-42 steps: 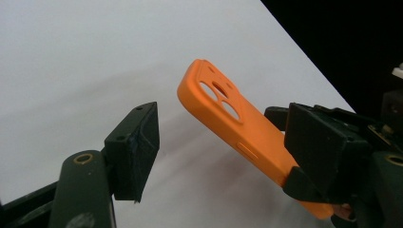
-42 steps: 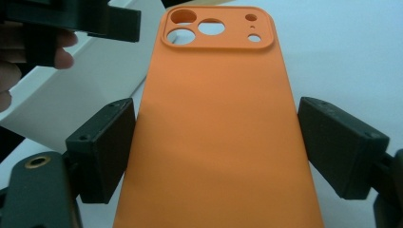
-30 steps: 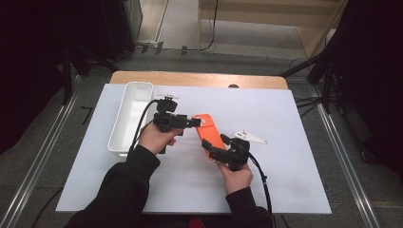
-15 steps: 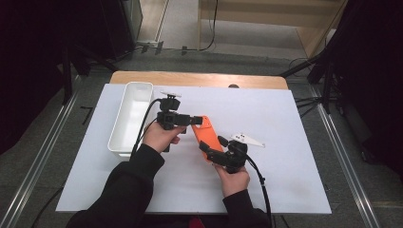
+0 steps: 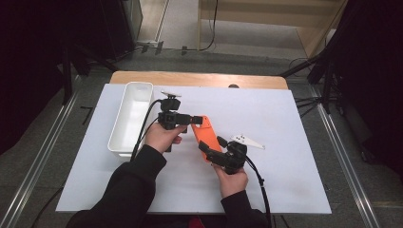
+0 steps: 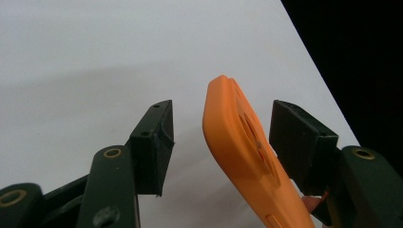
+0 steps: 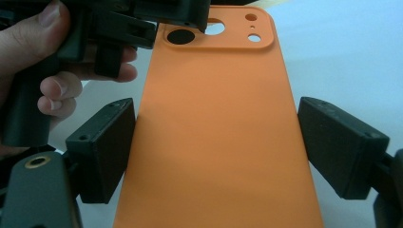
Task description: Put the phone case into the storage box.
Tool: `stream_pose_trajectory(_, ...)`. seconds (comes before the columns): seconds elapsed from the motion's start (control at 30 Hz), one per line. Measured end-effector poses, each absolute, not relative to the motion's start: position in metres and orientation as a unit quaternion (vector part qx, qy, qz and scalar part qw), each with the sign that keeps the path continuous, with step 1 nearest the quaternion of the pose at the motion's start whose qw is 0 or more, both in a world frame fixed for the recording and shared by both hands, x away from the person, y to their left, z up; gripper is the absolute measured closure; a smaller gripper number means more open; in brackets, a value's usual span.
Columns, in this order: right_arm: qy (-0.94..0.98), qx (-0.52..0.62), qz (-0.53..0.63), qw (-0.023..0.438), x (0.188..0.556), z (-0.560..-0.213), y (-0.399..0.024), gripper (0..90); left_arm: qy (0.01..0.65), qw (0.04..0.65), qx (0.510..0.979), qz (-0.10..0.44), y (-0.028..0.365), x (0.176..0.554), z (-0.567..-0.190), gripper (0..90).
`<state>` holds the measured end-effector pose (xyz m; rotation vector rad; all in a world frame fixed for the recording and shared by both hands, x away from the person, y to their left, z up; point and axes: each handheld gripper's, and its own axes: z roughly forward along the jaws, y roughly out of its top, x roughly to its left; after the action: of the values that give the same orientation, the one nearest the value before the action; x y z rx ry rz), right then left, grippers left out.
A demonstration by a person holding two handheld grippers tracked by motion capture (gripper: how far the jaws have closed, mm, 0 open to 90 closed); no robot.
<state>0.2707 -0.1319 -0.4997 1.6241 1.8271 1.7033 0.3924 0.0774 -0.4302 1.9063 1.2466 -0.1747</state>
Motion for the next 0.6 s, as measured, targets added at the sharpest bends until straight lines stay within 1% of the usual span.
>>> stream_pose_trajectory(0.2,0.608,0.543,0.574,0.086,0.2702,-0.4989,-0.132,14.2,0.497,0.42,0.755,-0.079,0.0765,0.3914,-0.4307,46.3)
stream_pose_trajectory(0.23,0.607,0.543,0.574,0.086,0.2704,-0.4988,-0.132,14.2,0.496,0.421,0.755,-0.08,0.0761,0.3912,-0.4307,48.5)
stream_pose_trajectory(0.33,0.606,0.543,0.574,0.088,0.2707,-0.4991,-0.1321,14.2,0.495,0.424,0.754,-0.081,0.0753,0.3906,-0.4308,49.9)
stream_pose_trajectory(0.47,0.607,0.544,0.573,0.088,0.2712,-0.5,-0.131,14.2,0.499,0.426,0.75,-0.083,0.0745,0.3906,-0.4316,55.7)
stream_pose_trajectory(0.6,0.608,0.546,0.571,0.086,0.2714,-0.5012,-0.1287,14.2,0.501,0.425,0.749,-0.085,0.0743,0.391,-0.4328,57.4)
